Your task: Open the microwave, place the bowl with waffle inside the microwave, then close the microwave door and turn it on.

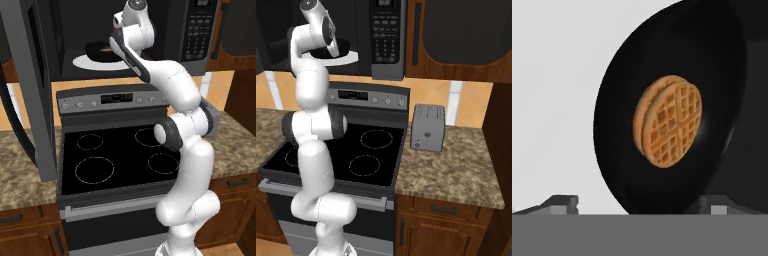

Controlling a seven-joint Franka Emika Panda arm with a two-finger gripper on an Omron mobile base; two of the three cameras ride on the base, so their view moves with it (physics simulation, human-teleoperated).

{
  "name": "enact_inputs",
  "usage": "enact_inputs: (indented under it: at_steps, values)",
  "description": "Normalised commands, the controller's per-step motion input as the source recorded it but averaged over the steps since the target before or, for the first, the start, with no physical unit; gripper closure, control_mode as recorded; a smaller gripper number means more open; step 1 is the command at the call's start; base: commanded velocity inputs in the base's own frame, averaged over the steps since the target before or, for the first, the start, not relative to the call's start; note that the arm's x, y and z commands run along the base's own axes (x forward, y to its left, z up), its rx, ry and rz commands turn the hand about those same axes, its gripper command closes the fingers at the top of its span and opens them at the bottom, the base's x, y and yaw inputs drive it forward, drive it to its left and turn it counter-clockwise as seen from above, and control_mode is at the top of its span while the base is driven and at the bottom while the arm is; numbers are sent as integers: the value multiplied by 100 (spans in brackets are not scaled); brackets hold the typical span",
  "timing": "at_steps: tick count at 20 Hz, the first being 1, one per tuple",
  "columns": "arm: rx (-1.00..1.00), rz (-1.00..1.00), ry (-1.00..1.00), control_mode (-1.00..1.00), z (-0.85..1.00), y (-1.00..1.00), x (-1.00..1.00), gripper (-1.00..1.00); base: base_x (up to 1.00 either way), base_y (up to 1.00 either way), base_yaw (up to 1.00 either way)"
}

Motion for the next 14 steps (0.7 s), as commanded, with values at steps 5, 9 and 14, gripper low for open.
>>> enact_inputs:
  at_steps: [5,9,14]
  values:
    - [14,0,-38,-100,-1,0,-100,-100,0,0,0]
    - [19,0,-38,-100,-4,0,-100,-100,0,0,0]
    - [18,0,-34,-100,-2,0,-100,-100,0,0,0]
